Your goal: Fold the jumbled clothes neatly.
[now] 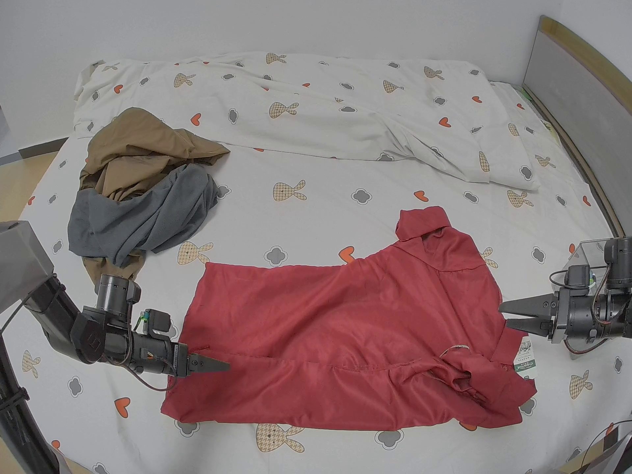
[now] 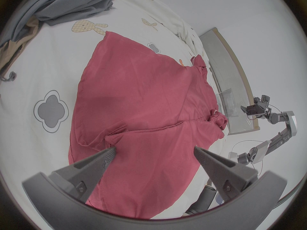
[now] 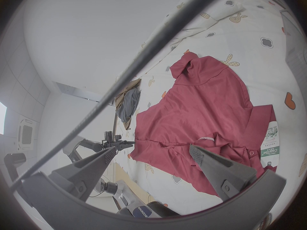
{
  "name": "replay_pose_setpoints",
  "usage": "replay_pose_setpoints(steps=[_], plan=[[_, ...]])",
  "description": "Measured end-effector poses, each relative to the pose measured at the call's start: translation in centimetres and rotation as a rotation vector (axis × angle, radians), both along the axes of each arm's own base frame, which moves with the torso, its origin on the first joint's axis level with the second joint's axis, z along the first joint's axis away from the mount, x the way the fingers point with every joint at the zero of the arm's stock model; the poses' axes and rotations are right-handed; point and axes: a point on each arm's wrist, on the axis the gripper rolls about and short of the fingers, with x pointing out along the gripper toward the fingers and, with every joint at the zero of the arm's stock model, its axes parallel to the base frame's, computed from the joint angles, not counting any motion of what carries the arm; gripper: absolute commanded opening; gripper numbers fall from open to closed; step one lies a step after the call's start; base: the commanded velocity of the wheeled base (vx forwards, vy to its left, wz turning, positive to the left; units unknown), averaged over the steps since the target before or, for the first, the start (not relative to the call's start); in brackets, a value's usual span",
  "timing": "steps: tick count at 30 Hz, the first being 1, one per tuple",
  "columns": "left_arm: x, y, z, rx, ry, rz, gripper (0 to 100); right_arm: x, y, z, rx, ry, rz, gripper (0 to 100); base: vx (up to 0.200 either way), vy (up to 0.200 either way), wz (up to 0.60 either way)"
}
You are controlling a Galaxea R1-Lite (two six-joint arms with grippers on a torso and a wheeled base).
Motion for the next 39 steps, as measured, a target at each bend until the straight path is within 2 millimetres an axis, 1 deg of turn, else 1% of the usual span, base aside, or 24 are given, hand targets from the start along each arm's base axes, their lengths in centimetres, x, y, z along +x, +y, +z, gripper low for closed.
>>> replay_pose_setpoints(steps=[9, 10, 17, 26, 39], plan=[[0.2, 0.2, -0.6, 0.024, 0.007, 0.017, 100, 0.0, 0.0, -0.1, 0.0, 0.004, 0.0, 100, 0.0, 0.0, 0.0], [0.2, 0.2, -0.7, 0.025, 0.008, 0.019, 0, 0.0, 0.0, -0.1, 0.001, 0.006, 0.001, 100, 0.0, 0.0, 0.0], [0.0, 0.1, -1.2, 0.033, 0.021, 0.007, 0, 0.1, 0.0, -0.2, 0.001, 0.01, 0.0, 100, 0.0, 0.0, 0.0], [-0.1, 0.1, -1.3, 0.033, 0.023, 0.007, 0, 0.1, 0.0, -0.1, 0.001, 0.005, 0.0, 100, 0.0, 0.0, 0.0], [0.3, 2.3, -0.4, 0.032, -0.012, 0.081, 0, 0.3, 0.0, -0.3, 0.001, 0.012, 0.0, 100, 0.0, 0.0, 0.0]])
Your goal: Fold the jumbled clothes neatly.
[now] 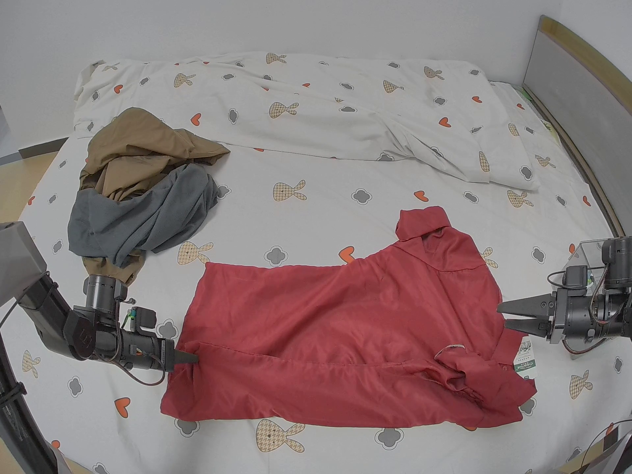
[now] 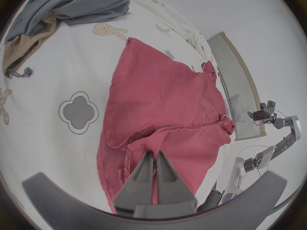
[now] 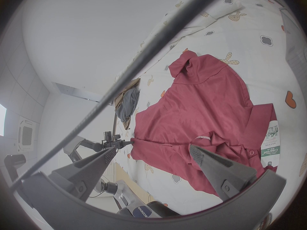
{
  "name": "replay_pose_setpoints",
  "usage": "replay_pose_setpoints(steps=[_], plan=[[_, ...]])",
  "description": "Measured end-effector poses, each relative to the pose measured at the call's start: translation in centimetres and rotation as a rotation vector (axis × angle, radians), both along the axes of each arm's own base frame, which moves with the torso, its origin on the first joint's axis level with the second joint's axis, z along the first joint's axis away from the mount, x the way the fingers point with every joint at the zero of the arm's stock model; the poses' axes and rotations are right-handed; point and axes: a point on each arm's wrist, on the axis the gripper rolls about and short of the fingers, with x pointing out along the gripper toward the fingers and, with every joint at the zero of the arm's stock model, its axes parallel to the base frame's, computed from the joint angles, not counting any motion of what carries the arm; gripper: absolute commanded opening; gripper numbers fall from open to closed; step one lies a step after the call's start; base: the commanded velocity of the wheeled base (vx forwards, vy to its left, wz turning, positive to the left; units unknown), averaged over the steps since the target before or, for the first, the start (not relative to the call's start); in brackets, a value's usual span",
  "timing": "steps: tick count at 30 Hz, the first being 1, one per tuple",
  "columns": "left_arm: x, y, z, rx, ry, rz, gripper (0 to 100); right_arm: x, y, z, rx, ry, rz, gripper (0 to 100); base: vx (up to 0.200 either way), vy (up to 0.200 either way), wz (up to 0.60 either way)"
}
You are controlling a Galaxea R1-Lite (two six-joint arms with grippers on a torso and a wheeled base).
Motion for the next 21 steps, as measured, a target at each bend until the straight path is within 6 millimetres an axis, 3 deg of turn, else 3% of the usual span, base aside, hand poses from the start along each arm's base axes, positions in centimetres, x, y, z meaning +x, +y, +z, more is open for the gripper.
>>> replay_pose_setpoints(steps=[15, 16, 21], plan=[[0.41, 0.83, -0.04, 0.008, -0.008, 0.028, 0, 0.27, 0.03, -0.33, -0.001, 0.013, 0.003, 100, 0.0, 0.0, 0.0], [0.39, 0.83, -0.02, 0.011, -0.011, 0.025, 100, 0.28, 0.02, -0.35, -0.002, 0.013, 0.003, 100, 0.0, 0.0, 0.0], [0.23, 0.93, 0.03, 0.057, -0.026, 0.02, 100, 0.35, 0.02, -0.46, -0.002, 0.018, 0.003, 100, 0.0, 0.0, 0.0]])
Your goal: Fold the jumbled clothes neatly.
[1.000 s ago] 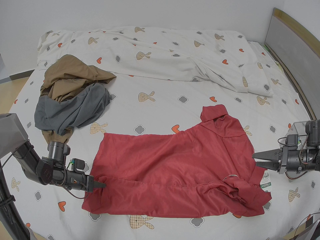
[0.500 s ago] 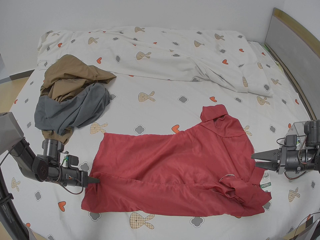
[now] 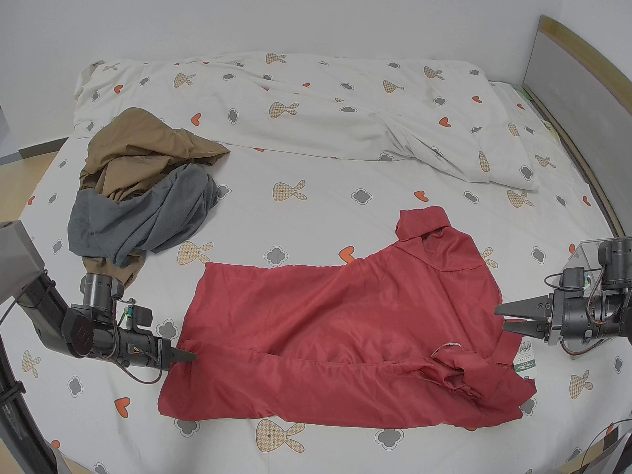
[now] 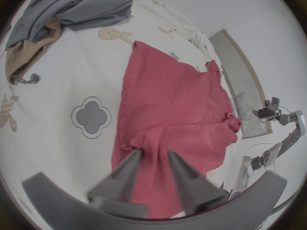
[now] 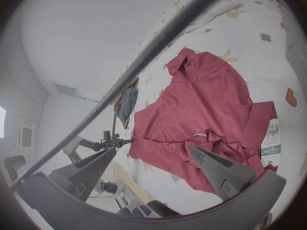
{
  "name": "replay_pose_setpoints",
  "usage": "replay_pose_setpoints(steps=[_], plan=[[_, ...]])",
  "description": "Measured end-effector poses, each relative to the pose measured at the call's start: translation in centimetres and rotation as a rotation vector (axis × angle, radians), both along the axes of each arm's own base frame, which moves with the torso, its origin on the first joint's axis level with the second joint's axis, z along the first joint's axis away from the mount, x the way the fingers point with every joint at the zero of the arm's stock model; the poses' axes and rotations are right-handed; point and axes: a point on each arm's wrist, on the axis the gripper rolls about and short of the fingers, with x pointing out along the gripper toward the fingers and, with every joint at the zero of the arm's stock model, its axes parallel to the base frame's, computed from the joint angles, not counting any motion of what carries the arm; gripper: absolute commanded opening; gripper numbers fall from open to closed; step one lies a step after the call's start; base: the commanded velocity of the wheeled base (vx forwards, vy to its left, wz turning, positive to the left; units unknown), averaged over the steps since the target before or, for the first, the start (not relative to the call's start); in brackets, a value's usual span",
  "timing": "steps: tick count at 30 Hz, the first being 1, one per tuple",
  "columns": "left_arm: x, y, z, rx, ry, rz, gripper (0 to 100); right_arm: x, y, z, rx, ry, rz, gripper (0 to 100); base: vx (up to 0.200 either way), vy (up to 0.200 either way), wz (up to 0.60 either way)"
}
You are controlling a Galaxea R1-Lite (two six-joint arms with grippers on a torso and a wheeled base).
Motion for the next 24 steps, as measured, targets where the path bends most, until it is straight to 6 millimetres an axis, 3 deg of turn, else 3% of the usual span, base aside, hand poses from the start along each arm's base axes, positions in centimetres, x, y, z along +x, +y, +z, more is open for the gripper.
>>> replay_pose_setpoints(steps=[12, 18, 19, 24], plan=[[-0.5, 1.0, -0.3, 0.033, 0.014, 0.049, 100, 0.1, 0.0, -0.1, 0.0, 0.005, -0.001, 100, 0.0, 0.0, 0.0], [-0.9, 0.6, -0.7, 0.038, 0.027, 0.027, 100, 0.1, 0.0, -0.2, 0.0, 0.01, -0.001, 100, 0.0, 0.0, 0.0], [-0.9, 0.5, -0.7, 0.039, 0.028, 0.02, 0, 0.2, 0.0, -0.3, 0.0, 0.012, -0.001, 100, 0.0, 0.0, 0.0], [-1.2, -0.1, -1.2, 0.042, 0.046, -0.004, 0, 0.2, 0.0, -0.4, 0.0, 0.016, -0.001, 100, 0.0, 0.0, 0.0]])
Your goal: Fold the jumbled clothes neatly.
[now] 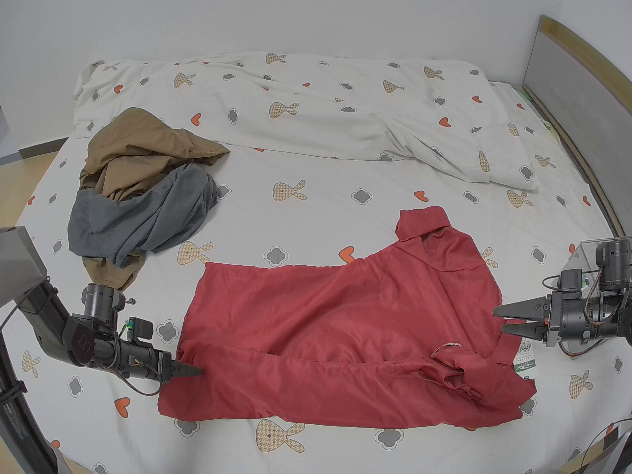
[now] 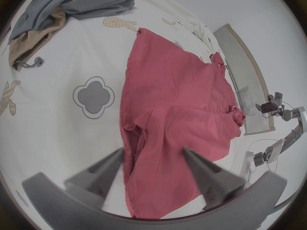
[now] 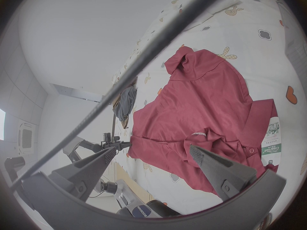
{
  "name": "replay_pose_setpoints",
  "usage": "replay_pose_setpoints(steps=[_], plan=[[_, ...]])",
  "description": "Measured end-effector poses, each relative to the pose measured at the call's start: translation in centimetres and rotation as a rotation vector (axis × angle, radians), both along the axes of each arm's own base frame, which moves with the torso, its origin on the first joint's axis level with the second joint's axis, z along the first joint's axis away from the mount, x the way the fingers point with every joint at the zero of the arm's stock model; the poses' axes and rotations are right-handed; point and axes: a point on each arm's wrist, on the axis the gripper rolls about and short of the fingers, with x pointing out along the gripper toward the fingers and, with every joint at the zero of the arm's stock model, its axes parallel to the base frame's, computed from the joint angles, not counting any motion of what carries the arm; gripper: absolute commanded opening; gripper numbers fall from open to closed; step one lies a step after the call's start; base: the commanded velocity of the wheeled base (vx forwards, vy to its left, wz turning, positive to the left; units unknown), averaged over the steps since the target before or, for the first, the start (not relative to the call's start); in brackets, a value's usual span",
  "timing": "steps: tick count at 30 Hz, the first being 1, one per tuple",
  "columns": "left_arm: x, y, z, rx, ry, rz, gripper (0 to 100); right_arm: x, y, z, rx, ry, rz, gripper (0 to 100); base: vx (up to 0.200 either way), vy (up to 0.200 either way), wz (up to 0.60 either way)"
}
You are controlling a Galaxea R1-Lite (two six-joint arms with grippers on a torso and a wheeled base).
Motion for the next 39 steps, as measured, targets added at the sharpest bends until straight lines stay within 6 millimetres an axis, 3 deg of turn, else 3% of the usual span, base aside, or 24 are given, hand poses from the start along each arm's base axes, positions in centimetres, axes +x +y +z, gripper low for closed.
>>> replay_pose_setpoints(steps=[11, 19, 26, 32, 39], plan=[[0.3, 1.1, 0.2, 0.002, -0.014, 0.037, 0, 0.6, -0.3, -0.5, -0.024, 0.019, -0.034, 100, 0.0, 0.0, 0.0], [0.3, 1.5, 0.6, 0.003, -0.029, 0.052, 0, 1.8, -1.3, -2.4, -0.244, 0.072, -0.238, 100, 0.0, 0.0, 0.0], [0.2, 1.0, 0.7, 0.004, -0.029, 0.034, 0, 1.6, -2.2, -5.0, -0.38, 0.065, -0.151, 100, 0.0, 0.0, 0.0], [0.1, 0.5, 0.7, 0.003, -0.029, 0.016, 0, 1.8, -2.3, -7.7, -0.402, 0.144, -0.098, 100, 0.0, 0.0, 0.0], [0.0, 0.3, 0.7, 0.004, -0.029, 0.007, 0, 2.4, -2.0, -9.3, -0.399, 0.194, -0.067, 100, 0.0, 0.0, 0.0]])
